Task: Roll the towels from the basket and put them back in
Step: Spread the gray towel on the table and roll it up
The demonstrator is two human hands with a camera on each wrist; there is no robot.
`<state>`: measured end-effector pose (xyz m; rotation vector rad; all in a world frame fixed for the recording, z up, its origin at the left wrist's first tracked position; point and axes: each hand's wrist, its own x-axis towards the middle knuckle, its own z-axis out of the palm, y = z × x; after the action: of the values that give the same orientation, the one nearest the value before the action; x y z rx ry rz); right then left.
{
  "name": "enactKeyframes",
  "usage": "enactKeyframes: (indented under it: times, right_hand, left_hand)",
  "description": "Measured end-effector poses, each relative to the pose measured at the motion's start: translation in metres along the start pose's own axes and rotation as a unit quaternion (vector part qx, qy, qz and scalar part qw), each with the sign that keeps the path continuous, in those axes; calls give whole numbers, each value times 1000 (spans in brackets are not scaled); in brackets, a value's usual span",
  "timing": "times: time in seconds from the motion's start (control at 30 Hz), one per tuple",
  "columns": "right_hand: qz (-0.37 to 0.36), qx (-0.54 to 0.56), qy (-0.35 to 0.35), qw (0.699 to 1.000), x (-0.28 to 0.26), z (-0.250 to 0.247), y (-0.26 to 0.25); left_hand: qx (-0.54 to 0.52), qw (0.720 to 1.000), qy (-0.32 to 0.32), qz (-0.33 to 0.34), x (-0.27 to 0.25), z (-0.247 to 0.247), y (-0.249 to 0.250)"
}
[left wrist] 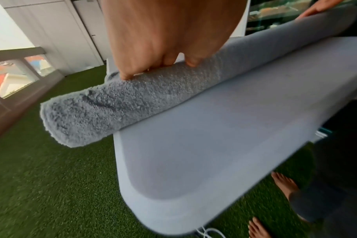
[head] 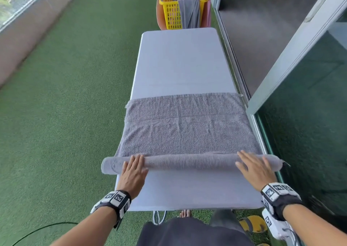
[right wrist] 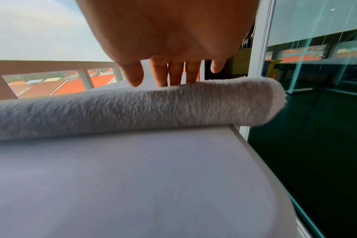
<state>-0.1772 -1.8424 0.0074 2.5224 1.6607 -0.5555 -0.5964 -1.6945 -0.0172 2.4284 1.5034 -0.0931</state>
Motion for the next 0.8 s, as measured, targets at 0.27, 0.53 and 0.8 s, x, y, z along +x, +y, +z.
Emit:
enactKeyframes:
  times: [0.27, 0.53, 0.8]
  right_hand:
    - [19, -60, -99, 993, -10, -1, -5]
    - [14, -10, -77, 997, 16, -4, 0]
    - [-25, -91, -55, 994, -15, -2, -2]
  left_hand:
    - [-8, 999, -22, 41, 8, -10, -12]
    - [30, 993, -107, 32, 30, -26, -8]
    - [40, 998, -13, 48, 4, -11, -12]
